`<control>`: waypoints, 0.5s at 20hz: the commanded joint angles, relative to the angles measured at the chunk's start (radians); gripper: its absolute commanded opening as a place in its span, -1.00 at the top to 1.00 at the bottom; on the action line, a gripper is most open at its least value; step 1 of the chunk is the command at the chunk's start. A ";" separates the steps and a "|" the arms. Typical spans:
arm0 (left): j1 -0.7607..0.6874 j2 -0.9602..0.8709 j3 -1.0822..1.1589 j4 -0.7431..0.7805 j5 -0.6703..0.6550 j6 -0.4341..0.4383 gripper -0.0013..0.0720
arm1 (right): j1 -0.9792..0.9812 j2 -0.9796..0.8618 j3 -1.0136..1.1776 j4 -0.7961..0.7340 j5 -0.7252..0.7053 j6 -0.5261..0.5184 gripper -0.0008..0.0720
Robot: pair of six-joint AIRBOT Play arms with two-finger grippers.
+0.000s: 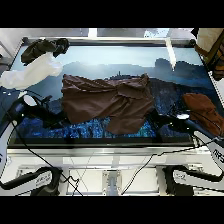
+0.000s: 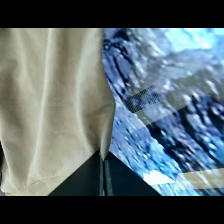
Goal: Fold the shirts.
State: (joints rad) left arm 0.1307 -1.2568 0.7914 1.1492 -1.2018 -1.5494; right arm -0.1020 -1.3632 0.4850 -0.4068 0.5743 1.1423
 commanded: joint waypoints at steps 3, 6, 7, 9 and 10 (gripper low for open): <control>0.000 0.001 -0.093 -0.026 0.228 -0.098 -0.43 | 0.009 0.000 -0.001 -0.021 -0.009 -0.018 0.90; 0.000 0.001 -0.113 -0.074 0.358 -0.171 -0.43 | 0.009 0.000 -0.001 -0.022 -0.010 -0.018 0.90; 0.000 0.000 -0.117 -0.094 0.393 -0.187 -0.43 | 0.009 0.000 -0.001 -0.022 -0.012 -0.018 0.90; 0.000 -0.012 -0.120 -0.132 0.427 -0.219 -0.42 | 0.009 0.000 -0.001 -0.022 -0.023 -0.018 0.90; 0.000 -0.029 -0.120 -0.146 0.427 -0.232 -0.42 | 0.009 0.000 -0.001 -0.022 -0.029 -0.018 0.90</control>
State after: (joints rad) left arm 0.1307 -1.2652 0.6815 1.0512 -0.8577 -1.7264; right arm -0.0933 -1.3632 0.4850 -0.4011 0.5617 1.1248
